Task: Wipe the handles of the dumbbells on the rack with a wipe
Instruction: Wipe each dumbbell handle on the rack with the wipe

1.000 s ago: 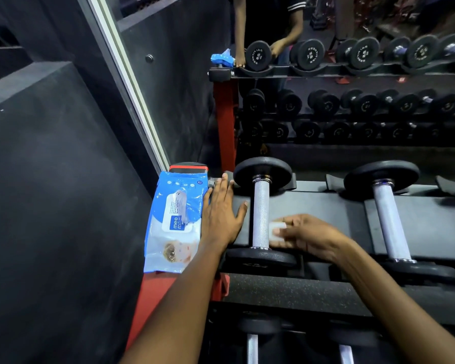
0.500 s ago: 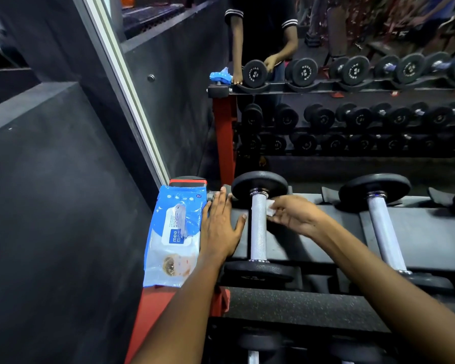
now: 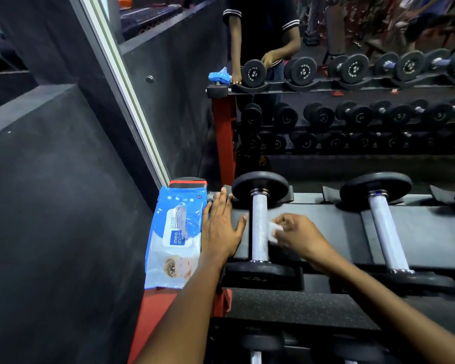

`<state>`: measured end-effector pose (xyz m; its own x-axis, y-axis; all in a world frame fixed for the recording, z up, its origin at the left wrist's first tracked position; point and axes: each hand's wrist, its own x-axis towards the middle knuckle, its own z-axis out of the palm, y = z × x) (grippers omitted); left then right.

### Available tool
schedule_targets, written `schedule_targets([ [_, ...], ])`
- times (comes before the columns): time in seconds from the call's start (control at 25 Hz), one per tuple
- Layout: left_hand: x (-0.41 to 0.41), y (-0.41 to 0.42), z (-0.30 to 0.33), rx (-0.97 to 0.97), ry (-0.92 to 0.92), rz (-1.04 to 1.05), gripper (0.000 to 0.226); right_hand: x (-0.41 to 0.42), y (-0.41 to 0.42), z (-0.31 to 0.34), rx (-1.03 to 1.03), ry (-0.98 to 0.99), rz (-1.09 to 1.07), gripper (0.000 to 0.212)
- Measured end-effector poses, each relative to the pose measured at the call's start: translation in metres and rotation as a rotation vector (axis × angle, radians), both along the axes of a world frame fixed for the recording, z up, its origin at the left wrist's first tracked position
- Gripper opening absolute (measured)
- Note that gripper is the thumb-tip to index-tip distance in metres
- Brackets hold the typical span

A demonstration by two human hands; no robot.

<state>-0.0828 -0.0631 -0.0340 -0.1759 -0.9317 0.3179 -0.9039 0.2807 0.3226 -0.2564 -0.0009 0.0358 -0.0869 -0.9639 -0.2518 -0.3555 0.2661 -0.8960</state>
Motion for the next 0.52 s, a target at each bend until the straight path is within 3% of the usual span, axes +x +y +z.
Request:
schedule_targets([
  [0.08,0.000,0.000,0.000,0.003,-0.006,-0.001,0.080,0.000,0.015,-0.001,-0.010,-0.023,0.042,0.014],
  [0.24,0.000,0.000,0.000,0.001,-0.015,0.002,0.080,0.007,-0.020,0.015,-0.357,0.137,-0.136,0.016],
  [0.32,0.000,0.001,0.000,0.001,-0.026,0.001,0.081,0.000,-0.006,0.011,-0.346,0.203,0.022,0.019],
  [0.44,0.001,-0.001,-0.001,-0.001,-0.044,0.000,0.081,-0.011,0.024,0.009,-0.192,0.256,0.447,0.020],
  [0.52,0.000,-0.002,-0.001,-0.001,-0.062,-0.005,0.081,-0.009,0.000,0.010,-0.336,0.319,0.283,0.016],
])
